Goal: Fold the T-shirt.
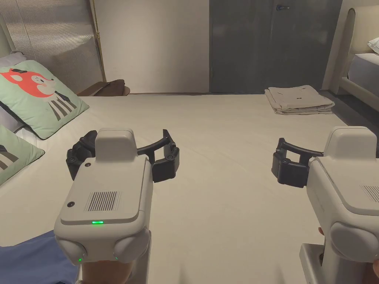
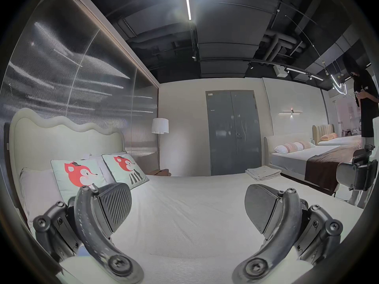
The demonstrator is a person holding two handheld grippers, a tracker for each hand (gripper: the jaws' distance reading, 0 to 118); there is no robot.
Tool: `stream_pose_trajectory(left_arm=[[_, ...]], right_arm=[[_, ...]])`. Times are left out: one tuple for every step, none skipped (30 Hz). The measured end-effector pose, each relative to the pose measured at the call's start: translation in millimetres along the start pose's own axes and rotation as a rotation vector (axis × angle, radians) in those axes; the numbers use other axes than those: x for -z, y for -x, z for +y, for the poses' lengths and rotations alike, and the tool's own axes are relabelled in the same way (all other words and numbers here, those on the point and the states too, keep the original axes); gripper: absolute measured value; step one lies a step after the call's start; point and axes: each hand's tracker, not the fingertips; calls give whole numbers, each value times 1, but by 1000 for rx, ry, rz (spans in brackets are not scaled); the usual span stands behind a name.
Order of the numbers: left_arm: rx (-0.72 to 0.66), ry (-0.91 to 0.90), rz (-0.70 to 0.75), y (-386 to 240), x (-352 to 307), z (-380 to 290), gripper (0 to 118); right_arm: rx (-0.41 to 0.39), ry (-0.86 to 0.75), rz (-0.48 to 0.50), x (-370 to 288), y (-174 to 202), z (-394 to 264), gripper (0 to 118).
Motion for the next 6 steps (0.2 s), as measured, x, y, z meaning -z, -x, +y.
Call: stream_pose_trajectory(left_arm=[[0,-1,0,0,0,0,111],[-1,-1,0,0,0,0,111],[-1,0,1,0,0,0,111],[-1,1,1,0,0,0,111],[-2,3,0,1,0,0,111],[-2,5,0,0,0,0,111]], right_arm=[[-1,-3,0,0,0,0,113],[0,-5,-3,0,0,0,113],[4,-9,-7,-1,1,1,113],[5,-13,-10,-2,1,1,113],[4,-15,-12,-2,1,1,113],[4,-17,-15,-3,2,2,113]])
